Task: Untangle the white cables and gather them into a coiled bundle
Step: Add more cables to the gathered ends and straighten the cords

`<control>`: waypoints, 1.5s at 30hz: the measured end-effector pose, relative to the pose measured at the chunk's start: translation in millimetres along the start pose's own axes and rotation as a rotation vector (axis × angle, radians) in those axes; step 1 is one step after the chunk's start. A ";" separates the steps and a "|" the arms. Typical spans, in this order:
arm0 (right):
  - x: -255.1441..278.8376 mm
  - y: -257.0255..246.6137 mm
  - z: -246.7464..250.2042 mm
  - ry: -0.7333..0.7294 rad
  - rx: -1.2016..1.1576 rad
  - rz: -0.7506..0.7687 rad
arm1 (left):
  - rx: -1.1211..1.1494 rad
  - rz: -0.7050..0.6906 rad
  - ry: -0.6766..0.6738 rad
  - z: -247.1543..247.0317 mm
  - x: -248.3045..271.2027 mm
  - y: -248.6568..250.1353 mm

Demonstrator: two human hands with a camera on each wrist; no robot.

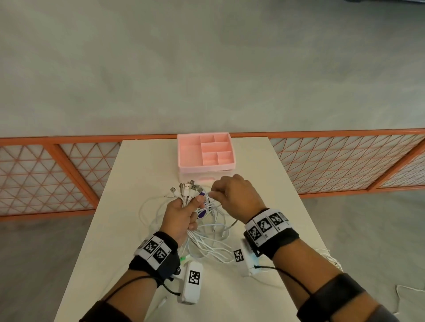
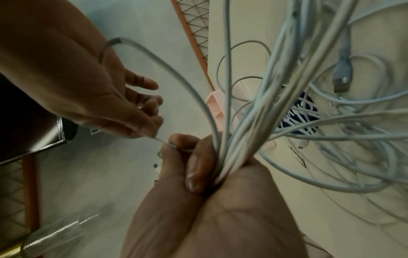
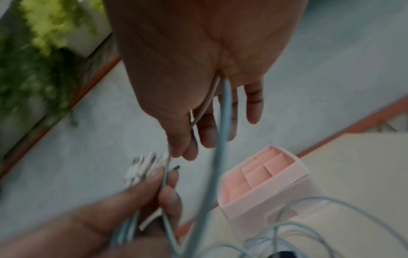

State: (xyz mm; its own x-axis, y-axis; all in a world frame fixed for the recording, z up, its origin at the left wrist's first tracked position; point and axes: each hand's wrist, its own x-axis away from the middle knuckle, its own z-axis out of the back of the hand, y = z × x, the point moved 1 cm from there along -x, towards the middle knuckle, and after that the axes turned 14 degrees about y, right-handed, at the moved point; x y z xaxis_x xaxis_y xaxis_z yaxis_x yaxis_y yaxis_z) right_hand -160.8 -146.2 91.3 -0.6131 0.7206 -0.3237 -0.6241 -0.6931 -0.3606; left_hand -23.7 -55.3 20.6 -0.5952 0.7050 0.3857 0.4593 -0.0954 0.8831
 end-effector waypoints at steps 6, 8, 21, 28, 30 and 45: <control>-23.6 -5.7 52.5 0.604 -0.775 -0.404 | 0.093 0.097 -0.018 9.8 -2.2 1.4; -29.3 -1.6 60.4 0.691 -0.793 -0.456 | 0.141 0.125 -0.004 10.8 -2.6 -0.1; 3.3 -2.5 -6.0 -0.115 0.137 0.025 | -0.125 -0.019 0.048 -3.5 -3.4 -2.0; 2.3 0.0 -13.4 -0.055 -0.406 -0.221 | -0.019 0.034 0.007 5.2 -2.6 -2.1; -6.7 0.3 0.8 0.109 -0.555 -0.321 | 0.009 0.063 -0.010 9.7 -1.8 -4.9; -23.1 53.8 32.7 0.534 -0.514 -0.698 | -0.088 0.036 0.136 21.5 -16.4 -21.9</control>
State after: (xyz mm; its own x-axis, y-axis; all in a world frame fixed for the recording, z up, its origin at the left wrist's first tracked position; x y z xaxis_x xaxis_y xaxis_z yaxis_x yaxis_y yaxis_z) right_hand -196.0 -200.8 108.0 0.1834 0.9624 -0.2001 -0.3992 -0.1131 -0.9099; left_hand -9.9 -49.7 -10.8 -0.6659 0.5992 0.4444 0.4257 -0.1839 0.8859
